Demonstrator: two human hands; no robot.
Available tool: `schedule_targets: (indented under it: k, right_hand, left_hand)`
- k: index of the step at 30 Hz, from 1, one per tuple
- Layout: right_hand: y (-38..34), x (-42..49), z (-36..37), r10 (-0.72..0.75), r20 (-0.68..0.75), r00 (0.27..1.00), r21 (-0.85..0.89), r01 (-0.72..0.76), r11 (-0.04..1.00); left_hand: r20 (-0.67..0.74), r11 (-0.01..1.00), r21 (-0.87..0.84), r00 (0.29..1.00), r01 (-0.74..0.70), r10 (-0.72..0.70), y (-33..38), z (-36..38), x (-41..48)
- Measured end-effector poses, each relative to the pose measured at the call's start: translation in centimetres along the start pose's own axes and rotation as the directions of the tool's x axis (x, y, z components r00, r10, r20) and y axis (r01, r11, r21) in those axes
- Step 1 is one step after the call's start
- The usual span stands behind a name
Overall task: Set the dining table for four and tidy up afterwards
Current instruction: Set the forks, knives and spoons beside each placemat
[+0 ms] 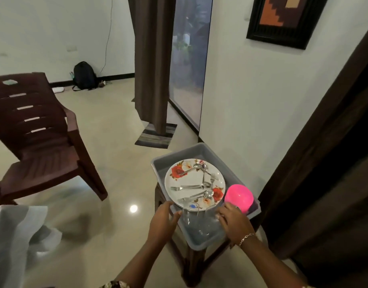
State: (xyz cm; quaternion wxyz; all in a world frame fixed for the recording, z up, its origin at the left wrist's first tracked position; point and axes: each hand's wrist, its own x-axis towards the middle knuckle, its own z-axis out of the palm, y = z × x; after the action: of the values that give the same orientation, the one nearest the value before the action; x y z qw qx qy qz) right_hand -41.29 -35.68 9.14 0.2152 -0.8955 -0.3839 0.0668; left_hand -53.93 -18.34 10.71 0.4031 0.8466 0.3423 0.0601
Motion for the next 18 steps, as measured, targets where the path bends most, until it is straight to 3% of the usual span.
schedule_targets:
  k: [9, 13, 18]
  right_hand:
    - [2.5, 12.7, 3.2, 0.012, 0.18, 0.984, -0.087, 0.004, 0.996]
    - [2.5, 17.5, 5.1, 0.071, 0.364, 0.929, -0.23, 0.016, 0.973]
    - [2.1, 22.9, 8.8, 0.114, 0.47, 0.875, -0.281, 0.025, 0.96]
  left_hand:
    - [0.079, 0.991, -0.029, 0.989, 0.128, -0.125, -1.4, 1.3, 12.7]
    - [0.129, 0.985, -0.025, 0.978, 0.171, -0.166, -2.2, 1.1, 18.3]
    - [0.232, 0.986, 0.021, 0.958, 0.168, -0.168, -4.1, 1.5, 23.3]
